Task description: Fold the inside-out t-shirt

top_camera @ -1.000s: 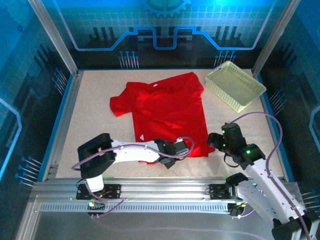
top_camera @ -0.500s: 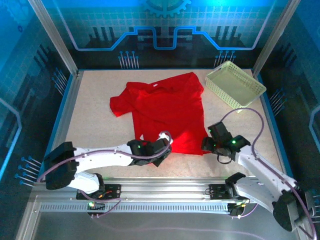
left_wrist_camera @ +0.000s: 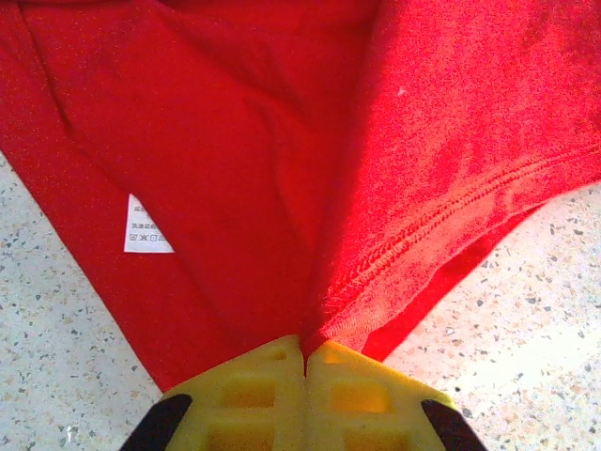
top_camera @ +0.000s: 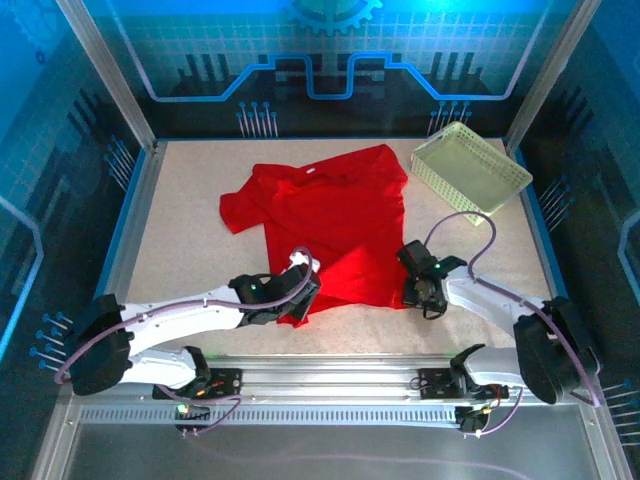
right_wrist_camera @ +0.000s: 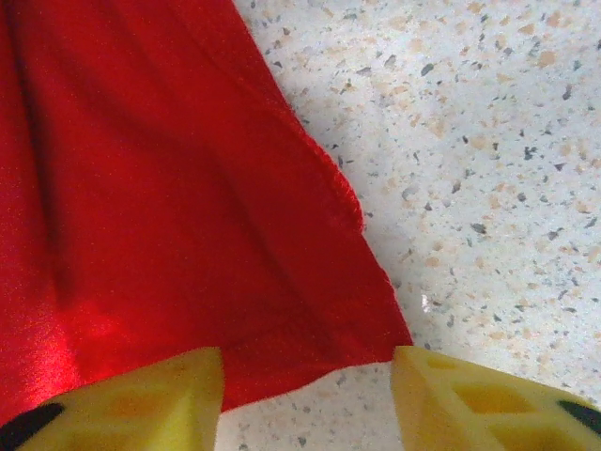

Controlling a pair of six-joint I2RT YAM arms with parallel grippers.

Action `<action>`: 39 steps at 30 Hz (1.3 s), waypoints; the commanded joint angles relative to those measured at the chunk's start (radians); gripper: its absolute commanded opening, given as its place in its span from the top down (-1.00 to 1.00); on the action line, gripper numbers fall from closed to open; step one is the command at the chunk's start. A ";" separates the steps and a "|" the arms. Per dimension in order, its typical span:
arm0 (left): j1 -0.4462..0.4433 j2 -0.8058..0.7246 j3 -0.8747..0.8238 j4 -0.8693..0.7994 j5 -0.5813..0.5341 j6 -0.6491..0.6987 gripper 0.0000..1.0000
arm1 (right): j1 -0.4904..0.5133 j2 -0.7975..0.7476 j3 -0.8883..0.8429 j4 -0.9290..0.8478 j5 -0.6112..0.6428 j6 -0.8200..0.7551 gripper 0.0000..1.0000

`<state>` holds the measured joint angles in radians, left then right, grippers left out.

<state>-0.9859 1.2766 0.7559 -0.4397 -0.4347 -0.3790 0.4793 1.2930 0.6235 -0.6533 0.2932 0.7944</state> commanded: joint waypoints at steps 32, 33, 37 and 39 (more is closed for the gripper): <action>0.052 0.135 0.559 -0.100 0.119 0.103 1.00 | 0.599 -0.251 -0.105 0.656 -0.023 -0.189 0.09; 0.051 0.132 0.563 -0.104 0.117 0.106 1.00 | 0.606 -0.198 -0.094 0.677 -0.013 -0.180 0.09; 0.052 0.118 0.568 -0.111 0.112 0.114 1.00 | 0.608 -0.058 -0.088 0.755 0.068 -0.172 0.06; 0.052 0.111 0.569 -0.114 0.112 0.114 1.00 | 0.602 -0.018 -0.096 0.809 0.070 -0.209 0.05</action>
<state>-0.9386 1.4055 1.2945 -0.5232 -0.3340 -0.2871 1.0790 1.2457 0.5251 0.0029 0.3027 0.6212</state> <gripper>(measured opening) 0.060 0.473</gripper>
